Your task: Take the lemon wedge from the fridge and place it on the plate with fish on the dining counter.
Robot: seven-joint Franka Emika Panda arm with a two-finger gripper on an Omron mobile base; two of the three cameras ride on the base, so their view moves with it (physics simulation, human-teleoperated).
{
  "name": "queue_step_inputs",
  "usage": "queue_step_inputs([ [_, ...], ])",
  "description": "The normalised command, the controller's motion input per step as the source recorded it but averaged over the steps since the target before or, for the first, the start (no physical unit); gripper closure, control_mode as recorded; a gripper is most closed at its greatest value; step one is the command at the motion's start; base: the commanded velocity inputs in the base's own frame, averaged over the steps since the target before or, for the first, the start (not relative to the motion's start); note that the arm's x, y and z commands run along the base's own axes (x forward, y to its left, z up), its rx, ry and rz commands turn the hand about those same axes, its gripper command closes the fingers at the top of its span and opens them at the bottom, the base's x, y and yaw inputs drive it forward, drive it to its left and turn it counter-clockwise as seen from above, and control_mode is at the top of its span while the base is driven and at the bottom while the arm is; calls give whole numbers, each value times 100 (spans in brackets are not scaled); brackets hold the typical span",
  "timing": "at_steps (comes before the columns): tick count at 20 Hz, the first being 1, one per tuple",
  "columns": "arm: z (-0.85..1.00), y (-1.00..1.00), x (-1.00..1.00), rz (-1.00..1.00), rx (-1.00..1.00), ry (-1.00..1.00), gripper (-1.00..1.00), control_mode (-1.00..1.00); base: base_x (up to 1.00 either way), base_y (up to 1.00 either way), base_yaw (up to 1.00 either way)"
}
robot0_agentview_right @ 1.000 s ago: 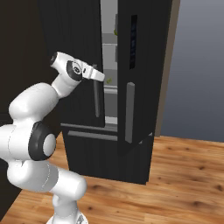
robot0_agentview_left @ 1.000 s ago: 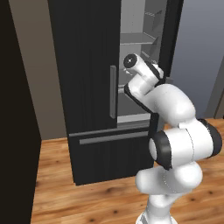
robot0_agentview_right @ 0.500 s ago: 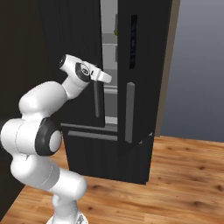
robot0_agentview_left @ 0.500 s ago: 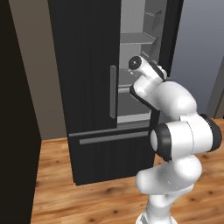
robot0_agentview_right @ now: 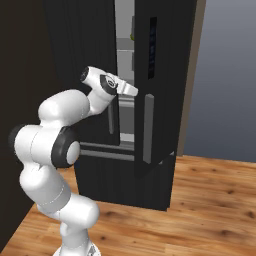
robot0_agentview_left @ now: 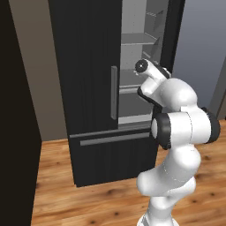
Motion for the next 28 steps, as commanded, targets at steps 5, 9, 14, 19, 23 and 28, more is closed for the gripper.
queue_step_inputs([
  [5,-6,-31,15,0,0,0,-100,-100,0,0,0],
  [9,-1,-51,0,-1,0,0,-100,-100,0,0,0],
  [14,-9,-63,-15,-9,0,0,-100,-100,0,0,0],
  [19,-17,-90,-65,-22,0,0,-100,-100,0,0,0],
  [23,-29,-100,-63,-26,0,0,-100,-100,0,0,0],
  [28,-35,-100,-77,-27,0,0,-100,-100,0,0,0],
])
